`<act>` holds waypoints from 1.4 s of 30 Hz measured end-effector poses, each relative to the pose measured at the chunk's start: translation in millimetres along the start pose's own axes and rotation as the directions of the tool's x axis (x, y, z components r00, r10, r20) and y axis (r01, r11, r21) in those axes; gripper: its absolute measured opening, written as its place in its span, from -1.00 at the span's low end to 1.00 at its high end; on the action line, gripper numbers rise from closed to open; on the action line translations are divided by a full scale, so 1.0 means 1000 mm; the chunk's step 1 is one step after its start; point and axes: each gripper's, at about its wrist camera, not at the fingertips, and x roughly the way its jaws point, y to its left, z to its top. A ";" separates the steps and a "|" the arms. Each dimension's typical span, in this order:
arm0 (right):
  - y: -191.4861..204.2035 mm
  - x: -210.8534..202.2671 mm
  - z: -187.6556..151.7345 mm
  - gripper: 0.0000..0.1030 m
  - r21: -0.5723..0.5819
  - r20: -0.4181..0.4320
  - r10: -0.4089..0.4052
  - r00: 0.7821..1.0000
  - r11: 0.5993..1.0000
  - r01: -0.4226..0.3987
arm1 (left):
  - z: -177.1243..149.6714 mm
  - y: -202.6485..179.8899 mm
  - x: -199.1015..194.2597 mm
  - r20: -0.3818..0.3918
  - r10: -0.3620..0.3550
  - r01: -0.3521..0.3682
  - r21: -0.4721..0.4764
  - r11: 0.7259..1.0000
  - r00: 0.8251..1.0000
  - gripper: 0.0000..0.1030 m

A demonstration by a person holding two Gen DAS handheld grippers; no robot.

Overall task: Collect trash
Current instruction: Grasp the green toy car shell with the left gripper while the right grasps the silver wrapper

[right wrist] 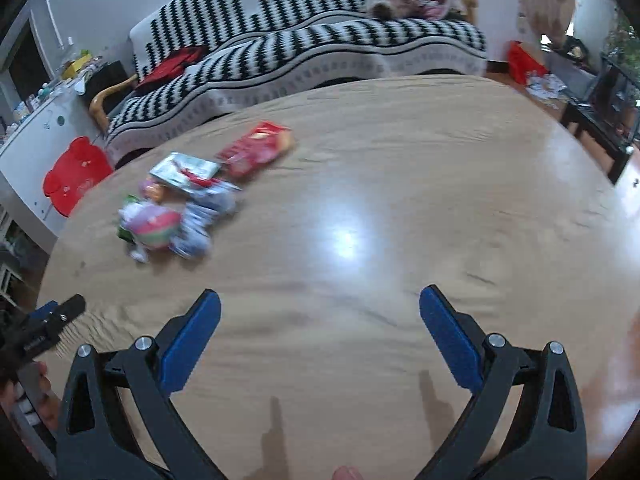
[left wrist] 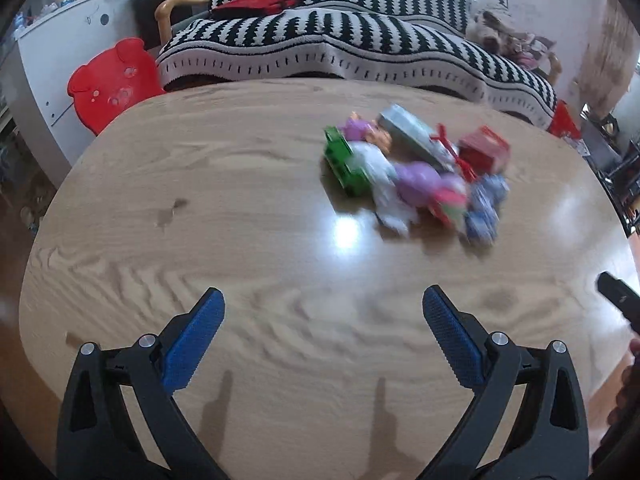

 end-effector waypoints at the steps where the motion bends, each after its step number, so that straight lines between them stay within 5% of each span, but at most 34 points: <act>1: 0.008 0.006 0.005 0.87 -0.002 -0.004 0.001 1.000 1.000 -0.001 | 0.007 0.006 0.004 0.008 0.005 -0.005 -0.002 1.000 1.000 0.87; 5: 0.039 0.036 0.027 0.87 0.026 -0.012 0.000 1.000 1.000 0.000 | 0.043 0.020 0.026 0.029 0.024 -0.023 -0.027 0.999 0.999 0.87; 11: 0.067 0.076 0.057 0.87 -0.007 0.007 -0.107 0.994 0.994 0.107 | 0.081 0.021 0.076 0.028 0.024 -0.022 -0.058 0.998 0.999 0.87; 14: 0.072 0.094 0.055 0.87 -0.049 -0.004 -0.128 0.992 0.991 0.128 | 0.080 0.019 0.098 -0.006 0.034 -0.034 -0.028 0.999 0.999 0.88; 21: 0.075 0.118 0.041 0.87 -0.136 -0.029 -0.132 0.991 0.983 0.127 | 0.069 0.020 0.088 0.046 0.045 -0.047 0.052 0.998 0.998 0.88; 24: 0.072 0.126 0.041 0.89 -0.143 -0.032 -0.143 0.989 0.980 0.137 | 0.066 0.021 0.086 0.034 -0.011 0.009 0.055 0.998 0.999 0.88; 37: 0.070 0.129 0.046 0.90 -0.173 -0.013 -0.113 0.993 0.979 0.109 | 0.059 0.018 0.114 -0.049 0.016 -0.013 0.060 0.998 0.999 0.88; 42: 0.071 0.130 0.046 0.90 -0.176 -0.013 -0.109 0.994 0.979 0.105 | 0.057 0.022 0.115 -0.022 -0.003 0.004 0.053 0.999 1.000 0.89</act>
